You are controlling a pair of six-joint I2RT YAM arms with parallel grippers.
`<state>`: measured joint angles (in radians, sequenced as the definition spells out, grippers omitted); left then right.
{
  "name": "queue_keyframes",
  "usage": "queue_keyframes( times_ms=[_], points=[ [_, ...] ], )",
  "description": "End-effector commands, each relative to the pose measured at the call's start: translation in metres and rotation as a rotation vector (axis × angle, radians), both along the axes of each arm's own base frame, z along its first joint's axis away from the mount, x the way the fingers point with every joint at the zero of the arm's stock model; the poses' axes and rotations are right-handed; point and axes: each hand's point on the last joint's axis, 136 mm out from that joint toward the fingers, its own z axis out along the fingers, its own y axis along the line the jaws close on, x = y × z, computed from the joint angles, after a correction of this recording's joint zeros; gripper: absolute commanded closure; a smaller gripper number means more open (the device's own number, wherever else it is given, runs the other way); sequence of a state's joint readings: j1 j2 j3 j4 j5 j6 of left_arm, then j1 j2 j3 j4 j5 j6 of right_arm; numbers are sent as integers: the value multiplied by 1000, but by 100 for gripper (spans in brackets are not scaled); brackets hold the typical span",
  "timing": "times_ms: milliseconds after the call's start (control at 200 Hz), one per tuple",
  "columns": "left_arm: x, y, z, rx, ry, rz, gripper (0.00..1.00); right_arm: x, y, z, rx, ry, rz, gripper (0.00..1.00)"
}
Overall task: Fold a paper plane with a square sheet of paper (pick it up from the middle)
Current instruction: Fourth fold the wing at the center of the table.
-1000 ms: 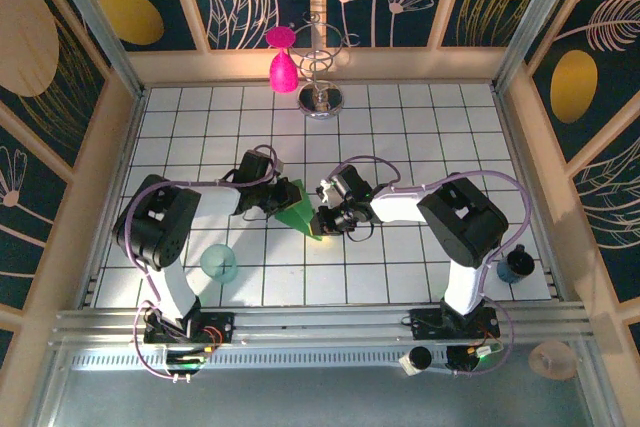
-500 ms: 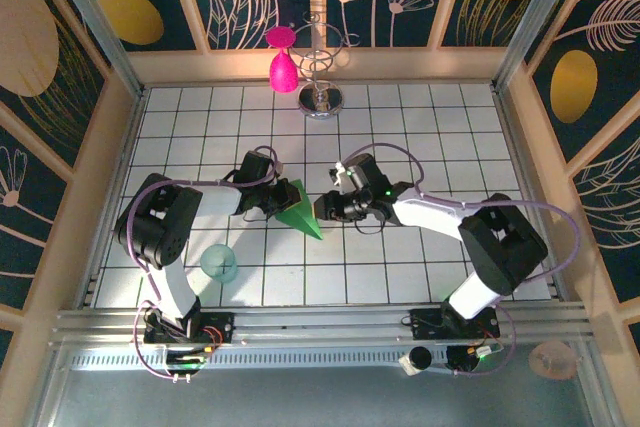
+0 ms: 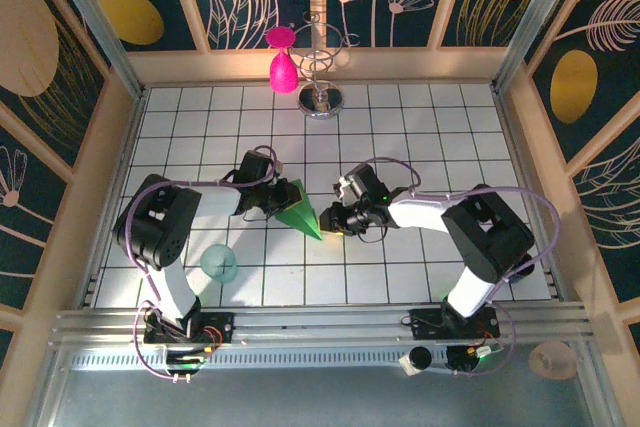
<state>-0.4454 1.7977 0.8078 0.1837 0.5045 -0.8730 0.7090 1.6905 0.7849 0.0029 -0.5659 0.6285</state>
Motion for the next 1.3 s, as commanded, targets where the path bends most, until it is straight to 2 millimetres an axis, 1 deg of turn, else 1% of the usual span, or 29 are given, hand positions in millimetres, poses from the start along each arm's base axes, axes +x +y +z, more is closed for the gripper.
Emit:
queue_keyframes(
  times_ms=[0, 85, 200, 285, 631, 866, 1061, 1121, 1216, 1296],
  points=[
    [1, -4, 16, -42, -29, -5, 80, -5, 11, -1, 19, 2, 55, 70],
    [1, -4, 18, -46, -33, -6, 80, -5, 13, -2, 24, 2, 63, 73],
    [0, -4, 16, -41, -24, -6, 80, -6, 15, -2, 28, 1, 77, 78],
    [-1, -3, 14, -39, -19, -6, 80, -7, 15, -3, 23, -1, 83, 80],
    [-2, -2, 11, -30, -11, -2, 80, -10, 16, -11, 0, 7, 104, 84],
    [-3, 0, 6, -21, -1, 1, 80, -13, 16, -19, -31, 11, 119, 84],
    [-4, 0, 5, -17, 3, 1, 80, -8, 18, -11, -32, -21, 114, 84],
    [-3, 0, 6, -18, 0, 3, 80, -7, 18, -9, -30, -27, 115, 86],
    [-2, 0, 6, -17, 0, 3, 80, -9, 17, -11, -38, -25, 120, 91],
    [-3, 0, 6, -16, 1, 2, 80, -10, 16, -15, -57, -24, 125, 91]
  ],
)
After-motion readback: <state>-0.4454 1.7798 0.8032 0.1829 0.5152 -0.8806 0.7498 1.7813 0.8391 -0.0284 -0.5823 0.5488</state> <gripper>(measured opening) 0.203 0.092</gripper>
